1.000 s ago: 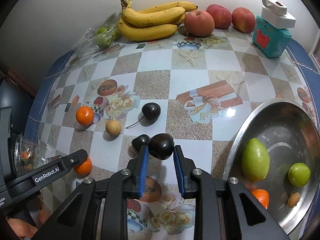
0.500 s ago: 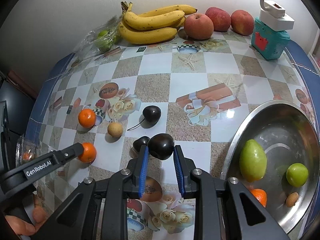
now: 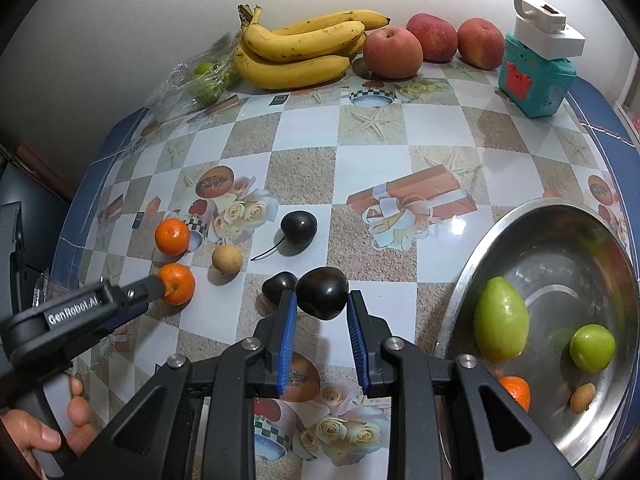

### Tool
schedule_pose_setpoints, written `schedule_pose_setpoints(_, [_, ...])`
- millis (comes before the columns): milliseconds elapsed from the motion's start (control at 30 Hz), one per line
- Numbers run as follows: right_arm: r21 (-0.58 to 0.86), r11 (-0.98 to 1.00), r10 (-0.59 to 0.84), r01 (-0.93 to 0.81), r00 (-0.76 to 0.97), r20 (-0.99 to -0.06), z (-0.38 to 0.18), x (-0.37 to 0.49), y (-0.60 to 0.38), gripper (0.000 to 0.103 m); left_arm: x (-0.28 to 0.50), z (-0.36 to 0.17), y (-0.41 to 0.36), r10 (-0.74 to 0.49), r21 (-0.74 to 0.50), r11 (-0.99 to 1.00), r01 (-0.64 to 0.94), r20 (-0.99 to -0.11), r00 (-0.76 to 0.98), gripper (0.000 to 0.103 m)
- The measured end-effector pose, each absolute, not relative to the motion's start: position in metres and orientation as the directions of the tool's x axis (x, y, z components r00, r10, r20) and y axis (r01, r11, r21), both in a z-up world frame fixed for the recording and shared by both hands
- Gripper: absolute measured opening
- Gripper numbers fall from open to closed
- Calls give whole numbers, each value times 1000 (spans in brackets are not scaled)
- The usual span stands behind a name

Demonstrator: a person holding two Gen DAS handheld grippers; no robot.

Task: Organize fruits
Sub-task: 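Lift the dark plum in the right tool while the left tool lifts the orange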

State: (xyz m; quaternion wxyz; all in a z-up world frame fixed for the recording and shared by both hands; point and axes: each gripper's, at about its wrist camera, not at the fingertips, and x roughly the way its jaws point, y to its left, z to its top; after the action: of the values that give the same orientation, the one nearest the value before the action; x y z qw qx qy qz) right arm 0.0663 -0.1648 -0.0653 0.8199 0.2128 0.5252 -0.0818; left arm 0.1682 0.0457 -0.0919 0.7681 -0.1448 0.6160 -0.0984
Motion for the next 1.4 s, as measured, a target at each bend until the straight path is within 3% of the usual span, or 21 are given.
schedule_pose_setpoints(233, [262, 893, 88, 365, 430, -899, -68, 66, -168, 26, 176, -100, 25, -292, -292, 956, 34, -929, 226, 55])
schedule_pose_setpoints(500, [261, 892, 87, 370, 426, -900, -69, 66, -168, 26, 183, -105, 34, -270, -281, 960, -11, -929, 254, 53])
schedule_pose_setpoints(667, [261, 891, 86, 370, 427, -900, -69, 66, -168, 26, 182, -101, 39, -282, -299, 954, -19, -920, 272, 39])
schedule_pose_setpoints(1400, [258, 870, 42, 420, 458, -888, -48, 53, -188, 26, 171, -39, 28, -379, -382, 922, 64, -853, 360, 38])
